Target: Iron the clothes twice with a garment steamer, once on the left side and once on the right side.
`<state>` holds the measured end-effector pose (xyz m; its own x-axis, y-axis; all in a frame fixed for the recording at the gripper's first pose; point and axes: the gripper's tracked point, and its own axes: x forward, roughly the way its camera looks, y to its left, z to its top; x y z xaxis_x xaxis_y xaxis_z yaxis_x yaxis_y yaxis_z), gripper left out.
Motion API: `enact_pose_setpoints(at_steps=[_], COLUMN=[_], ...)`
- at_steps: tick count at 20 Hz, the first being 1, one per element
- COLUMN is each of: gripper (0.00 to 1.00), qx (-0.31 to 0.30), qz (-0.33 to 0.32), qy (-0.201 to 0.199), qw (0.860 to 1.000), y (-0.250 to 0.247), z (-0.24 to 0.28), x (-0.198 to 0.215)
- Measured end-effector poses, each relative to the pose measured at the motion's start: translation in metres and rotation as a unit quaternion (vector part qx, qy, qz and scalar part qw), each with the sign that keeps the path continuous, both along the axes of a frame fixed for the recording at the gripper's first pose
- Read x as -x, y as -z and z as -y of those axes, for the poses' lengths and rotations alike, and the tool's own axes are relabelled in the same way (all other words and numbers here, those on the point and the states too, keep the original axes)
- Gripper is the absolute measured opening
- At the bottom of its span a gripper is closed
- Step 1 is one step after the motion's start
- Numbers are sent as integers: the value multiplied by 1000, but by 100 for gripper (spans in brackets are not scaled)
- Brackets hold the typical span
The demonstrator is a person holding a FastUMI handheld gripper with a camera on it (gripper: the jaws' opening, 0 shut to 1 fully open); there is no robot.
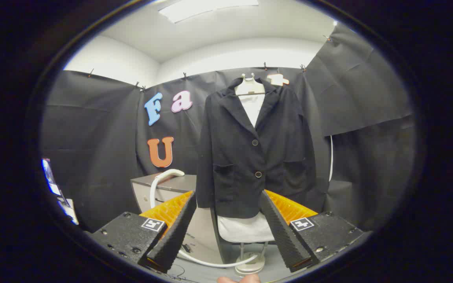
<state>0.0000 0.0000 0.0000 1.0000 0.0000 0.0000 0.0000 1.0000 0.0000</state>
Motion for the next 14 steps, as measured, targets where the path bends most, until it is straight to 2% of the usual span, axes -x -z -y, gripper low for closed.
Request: enact_pose_setpoints(at_steps=[14], gripper=[100], qx=[-29], qz=[-8], qy=[32], qw=[999], y=[15], z=[-3], x=[-6])
